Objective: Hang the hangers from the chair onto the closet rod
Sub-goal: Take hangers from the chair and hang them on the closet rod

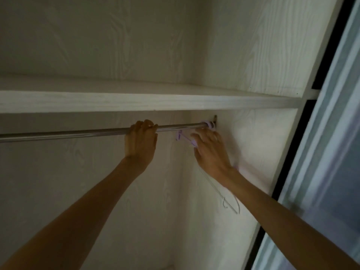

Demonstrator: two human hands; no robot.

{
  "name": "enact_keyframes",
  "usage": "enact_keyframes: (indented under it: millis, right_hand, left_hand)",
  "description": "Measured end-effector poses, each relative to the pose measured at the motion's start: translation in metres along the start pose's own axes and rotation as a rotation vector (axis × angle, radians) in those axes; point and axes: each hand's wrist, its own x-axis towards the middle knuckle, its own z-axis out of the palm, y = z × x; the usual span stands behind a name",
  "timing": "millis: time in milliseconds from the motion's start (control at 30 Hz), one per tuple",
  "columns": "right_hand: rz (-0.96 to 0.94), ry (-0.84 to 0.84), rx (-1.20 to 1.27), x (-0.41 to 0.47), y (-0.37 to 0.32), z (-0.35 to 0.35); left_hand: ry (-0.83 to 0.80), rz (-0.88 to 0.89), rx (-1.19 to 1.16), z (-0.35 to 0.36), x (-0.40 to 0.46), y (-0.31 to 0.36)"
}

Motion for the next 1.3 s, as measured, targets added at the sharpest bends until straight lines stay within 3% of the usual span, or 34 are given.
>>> enact_keyframes:
  millis: [133,267,467,733,1000,1200,1300]
  right_hand:
    - [-0.095,-0.018,0.124,-0.055,-0.022,-0.032]
    - [-0.067,-0.147,0.108,-0.12,-0.03,-0.06]
    - [0.17,-0.461,0.031,-0.254,-0.047,-0.091]
    - [0.737,-0.848,0.032,-0.449,-0.051,-0.159]
    - [1.133,-0.954,0.023,-0.615,-0.003,-0.208]
    - [1.191,-1.119,0.076,-0.711,0.043,-0.191]
    - [1.25,-1.117,0.09,-0.746,0.051,-0.167]
  left_hand:
    - [0.028,0.042,-0.117,-0.011,-0.043,0.026]
    - [-0.266,0.071,-0.256,-0.026,-0.095,0.052]
    - [-0.712,0.342,-0.241,-0.033,-0.195,0.096]
    - [-1.077,0.511,-0.434,-0.027,-0.323,0.197]
    - [-1.377,0.405,-0.526,-0.001,-0.414,0.325]
    - [-1.49,0.269,-0.483,0.048,-0.49,0.394]
    - [-1.568,0.245,-0.503,0.078,-0.534,0.4]
